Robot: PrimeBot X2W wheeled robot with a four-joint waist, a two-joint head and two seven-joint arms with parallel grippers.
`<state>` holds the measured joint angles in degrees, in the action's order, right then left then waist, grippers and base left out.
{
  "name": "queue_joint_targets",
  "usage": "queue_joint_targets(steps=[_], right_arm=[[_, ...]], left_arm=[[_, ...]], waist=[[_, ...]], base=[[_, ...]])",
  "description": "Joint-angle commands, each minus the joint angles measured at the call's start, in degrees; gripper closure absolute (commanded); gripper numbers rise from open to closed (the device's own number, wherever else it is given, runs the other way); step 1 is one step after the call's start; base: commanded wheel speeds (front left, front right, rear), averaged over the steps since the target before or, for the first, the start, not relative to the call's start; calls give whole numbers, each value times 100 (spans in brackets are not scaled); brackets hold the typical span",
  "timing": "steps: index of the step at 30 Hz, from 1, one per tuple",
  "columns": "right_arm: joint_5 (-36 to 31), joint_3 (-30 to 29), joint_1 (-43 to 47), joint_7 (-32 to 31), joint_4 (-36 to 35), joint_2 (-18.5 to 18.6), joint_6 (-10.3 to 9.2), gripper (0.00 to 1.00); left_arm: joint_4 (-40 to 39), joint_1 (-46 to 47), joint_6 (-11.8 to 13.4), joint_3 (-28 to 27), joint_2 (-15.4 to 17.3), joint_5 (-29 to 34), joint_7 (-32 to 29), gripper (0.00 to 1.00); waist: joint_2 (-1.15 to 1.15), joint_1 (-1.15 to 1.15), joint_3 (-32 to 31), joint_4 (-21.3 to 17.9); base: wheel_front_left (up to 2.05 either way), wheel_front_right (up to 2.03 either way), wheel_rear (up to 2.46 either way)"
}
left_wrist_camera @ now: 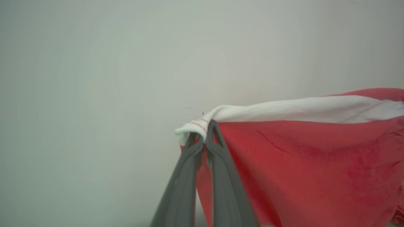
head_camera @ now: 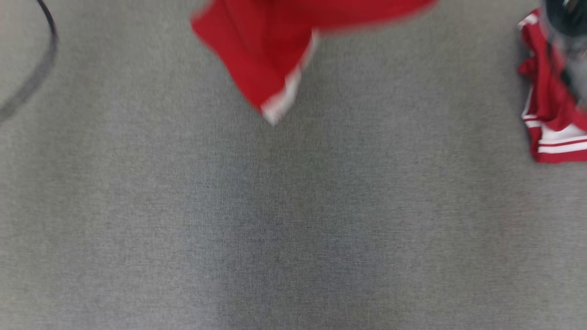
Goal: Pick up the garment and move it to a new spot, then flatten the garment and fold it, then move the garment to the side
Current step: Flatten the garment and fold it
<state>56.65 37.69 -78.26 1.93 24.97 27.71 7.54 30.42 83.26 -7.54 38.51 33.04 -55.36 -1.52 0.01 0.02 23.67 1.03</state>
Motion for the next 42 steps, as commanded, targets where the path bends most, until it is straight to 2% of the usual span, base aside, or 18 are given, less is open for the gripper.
queue_joint_targets(steps=[1, 6, 12, 19, 24, 27, 31, 35, 36, 42], right_arm=[[59, 37, -419, -20, 256, -66, -14, 100], [-6, 378, -1464, 54, 811, -115, -14, 100], [100, 786, -2036, 378, 1210, -77, -14, 100], [403, 1348, -1999, 677, 1367, 28, -14, 100], [643, 1758, -1637, 866, 1170, 169, -14, 100], [827, 2083, -1225, 1020, 872, 350, -14, 100], [1134, 2438, -437, 1207, 318, 640, -14, 100], [1431, 2683, 460, 1299, -345, 963, -14, 100], [1528, 2727, 972, 1328, -652, 1127, -14, 100], [1497, 2292, 2681, 1328, -1375, 1370, -14, 100]], left_arm=[[204, 442, 12, 15, -69, -82, 55, 100], [664, 1501, 12, 196, -214, -218, 232, 100], [1071, 2139, 12, 522, -323, -344, 674, 100], [1183, 1905, 12, 1127, -290, -607, 940, 100], [952, 1476, 12, 1458, -233, -762, 1302, 100], [694, 900, 12, 1587, -157, -935, 1543, 100], [260, -142, 12, 1449, -51, -1076, 1665, 100], [-274, -1357, 73, 918, -18, -905, 1670, 100], [-584, -2045, 167, 663, -57, -767, 1670, 100], [-1448, -4138, 339, -25, -295, -407, 1668, 100]], waist=[[-1, -2, 584, 117], [-1, -2, 834, 147], [-1, -2, 908, 207], [-1, -2, 868, 257], [-1, -2, 715, 244], [-1, -2, 504, 194], [-1, -2, 110, 133], [-1, -2, -262, 101], [-1, -2, -425, 99], [-1, -2, -795, 89]], base=[[0, 0, 0], [0, 0, 0], [0, 0, 0], [0, 0, 0], [0, 0, 0], [0, 0, 0], [0, 0, 0], [0, 0, 0], [0, 0, 0], [0, 0, 0]])
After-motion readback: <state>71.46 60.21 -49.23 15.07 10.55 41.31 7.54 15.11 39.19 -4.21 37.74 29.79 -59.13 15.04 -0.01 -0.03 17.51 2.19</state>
